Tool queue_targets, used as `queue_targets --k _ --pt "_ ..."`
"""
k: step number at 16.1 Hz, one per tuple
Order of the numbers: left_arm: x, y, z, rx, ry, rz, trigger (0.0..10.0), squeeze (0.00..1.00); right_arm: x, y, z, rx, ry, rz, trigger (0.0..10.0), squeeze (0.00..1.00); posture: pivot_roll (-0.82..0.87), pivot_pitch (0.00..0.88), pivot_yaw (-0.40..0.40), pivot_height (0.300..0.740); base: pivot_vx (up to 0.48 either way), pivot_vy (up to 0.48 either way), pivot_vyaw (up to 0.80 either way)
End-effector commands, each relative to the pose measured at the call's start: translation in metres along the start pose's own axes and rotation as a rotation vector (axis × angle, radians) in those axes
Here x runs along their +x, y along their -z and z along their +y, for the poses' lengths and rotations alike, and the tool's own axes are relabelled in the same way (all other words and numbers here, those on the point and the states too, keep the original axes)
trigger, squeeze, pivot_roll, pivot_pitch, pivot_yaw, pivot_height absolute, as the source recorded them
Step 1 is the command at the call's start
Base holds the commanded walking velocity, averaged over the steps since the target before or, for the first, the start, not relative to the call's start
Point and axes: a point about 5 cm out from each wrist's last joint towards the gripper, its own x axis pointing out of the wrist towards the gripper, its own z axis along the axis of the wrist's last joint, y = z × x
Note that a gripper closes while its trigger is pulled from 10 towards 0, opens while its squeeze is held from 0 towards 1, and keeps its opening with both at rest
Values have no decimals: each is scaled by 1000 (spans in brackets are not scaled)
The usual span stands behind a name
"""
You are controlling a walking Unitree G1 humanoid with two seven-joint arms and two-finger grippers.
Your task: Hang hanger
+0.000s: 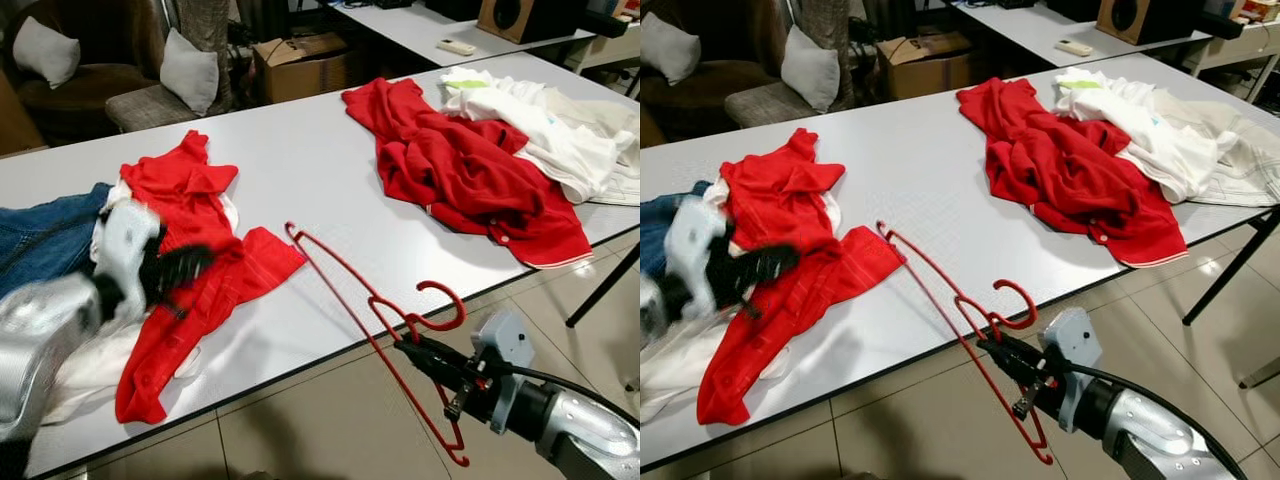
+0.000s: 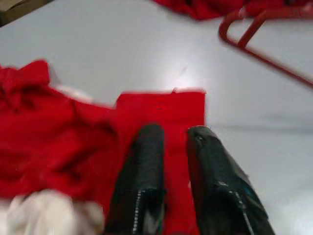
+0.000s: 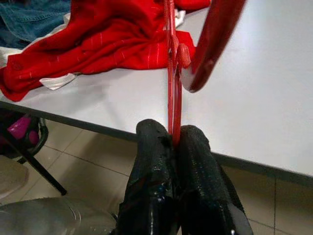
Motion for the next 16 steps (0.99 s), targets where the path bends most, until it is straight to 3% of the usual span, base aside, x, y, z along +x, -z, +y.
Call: queue_targets --k 1,3,9,10,13,14,16 --pt "-2 2 8 63 -59 20 10000 1000 2 -1 -1 -10 1 2 10000 0 -93 0 54 740 0 0 0" --pt "-3 8 12 90 -99 44 10000 1000 2 -1 -1 -10 1 1 10000 0 -94 0 56 740 0 0 0" --pt "0 31 12 28 -118 85 10000 1000 0 2 1 -6 12 14 10000 0 -109 0 67 740 0 0 0" --pt "1 35 10 -27 -116 83 10000 0 0 2 0 -7 16 14 10000 0 -111 0 66 740 0 0 0" --pt "-2 41 -6 -87 21 107 10000 0 -1 2 -1 -9 20 19 10000 0 -108 0 63 740 0 0 0" --pt "-2 45 -8 -56 29 143 10000 0 -1 2 -1 -11 20 20 10000 0 -106 0 62 740 0 0 0" --pt "4 49 -1 -30 -67 147 10000 0 1 1 -2 -14 19 17 10000 0 -103 0 59 740 0 0 0"
